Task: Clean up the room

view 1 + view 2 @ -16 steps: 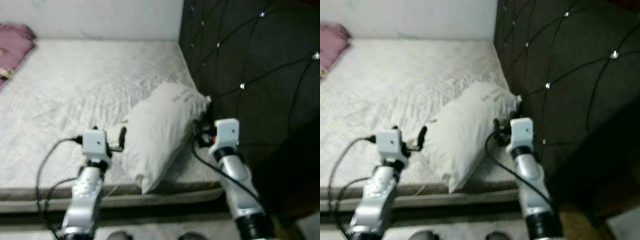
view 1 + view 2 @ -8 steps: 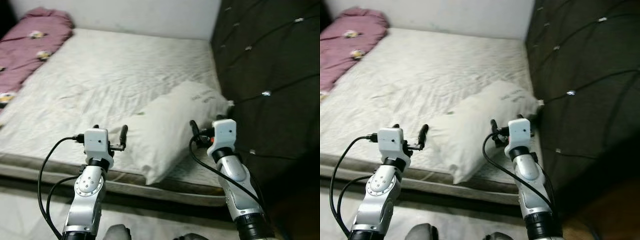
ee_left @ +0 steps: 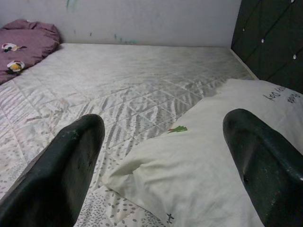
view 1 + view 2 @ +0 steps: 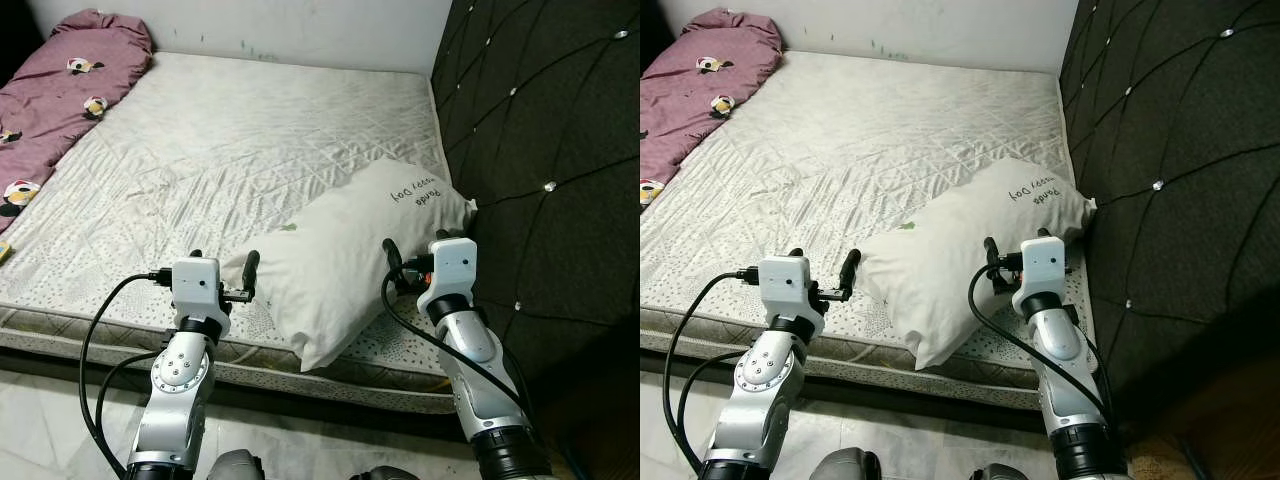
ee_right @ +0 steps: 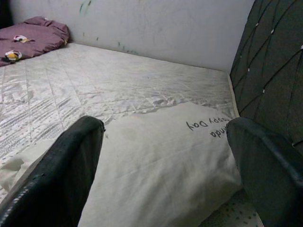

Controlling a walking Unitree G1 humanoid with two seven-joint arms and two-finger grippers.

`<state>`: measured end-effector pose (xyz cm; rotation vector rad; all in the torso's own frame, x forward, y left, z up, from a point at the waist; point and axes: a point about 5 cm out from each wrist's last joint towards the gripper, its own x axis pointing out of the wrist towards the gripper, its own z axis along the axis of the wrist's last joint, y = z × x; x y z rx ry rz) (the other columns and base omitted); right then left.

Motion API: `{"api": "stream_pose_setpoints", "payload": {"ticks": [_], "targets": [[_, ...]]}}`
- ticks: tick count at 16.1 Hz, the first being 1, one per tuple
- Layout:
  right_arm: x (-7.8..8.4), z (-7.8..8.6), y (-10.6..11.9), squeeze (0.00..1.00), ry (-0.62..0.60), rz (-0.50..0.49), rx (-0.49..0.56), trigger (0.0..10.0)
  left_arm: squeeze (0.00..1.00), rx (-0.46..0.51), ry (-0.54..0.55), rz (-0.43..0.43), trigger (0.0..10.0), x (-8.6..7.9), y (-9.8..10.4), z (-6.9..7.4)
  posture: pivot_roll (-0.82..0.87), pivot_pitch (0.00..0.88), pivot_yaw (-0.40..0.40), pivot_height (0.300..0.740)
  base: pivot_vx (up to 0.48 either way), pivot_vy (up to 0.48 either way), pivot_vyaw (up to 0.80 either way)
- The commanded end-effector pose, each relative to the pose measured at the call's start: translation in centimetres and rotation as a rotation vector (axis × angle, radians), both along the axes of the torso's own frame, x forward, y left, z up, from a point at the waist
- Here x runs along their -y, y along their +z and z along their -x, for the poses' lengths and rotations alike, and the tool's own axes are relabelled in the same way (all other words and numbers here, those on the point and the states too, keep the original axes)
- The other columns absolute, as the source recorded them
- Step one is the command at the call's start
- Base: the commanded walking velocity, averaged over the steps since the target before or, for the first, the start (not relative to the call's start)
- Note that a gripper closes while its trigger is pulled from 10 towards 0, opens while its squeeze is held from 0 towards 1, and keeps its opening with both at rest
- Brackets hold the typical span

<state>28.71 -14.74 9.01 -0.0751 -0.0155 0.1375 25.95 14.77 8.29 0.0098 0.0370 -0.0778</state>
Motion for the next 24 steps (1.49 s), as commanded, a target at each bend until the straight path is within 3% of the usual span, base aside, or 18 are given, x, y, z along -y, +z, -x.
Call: {"api": "stream_pose_setpoints", "payload": {"ticks": [1,9,12,24], "targets": [[0.22,-0.07,0.38,0.0,-0.008,-0.017,0.015,10.0,0.0,-0.008,0.001,-0.005,10.0,-0.15,-0.05,0.05,-0.04,0.025,-0.015,0.74,0.0,0.0,0.0],[0.1,-0.1,0.42,0.0,0.002,-0.04,0.015,10.0,0.0,-0.016,0.004,-0.009,10.0,-0.23,-0.24,0.16,-0.04,0.027,-0.017,0.74,0.0,0.0,0.0],[-0.14,0.15,0.33,0.0,0.008,-0.047,0.014,10.0,0.0,-0.019,0.001,-0.008,10.0,-0.17,-0.28,0.21,-0.04,0.026,-0.015,0.708,0.0,0.0,0.0],[0.09,0.01,0.29,0.0,0.005,-0.026,0.007,10.0,0.0,-0.008,-0.038,0.029,10.0,0.26,-0.03,0.24,-0.04,0.027,-0.021,0.708,0.0,0.0,0.0]]}}
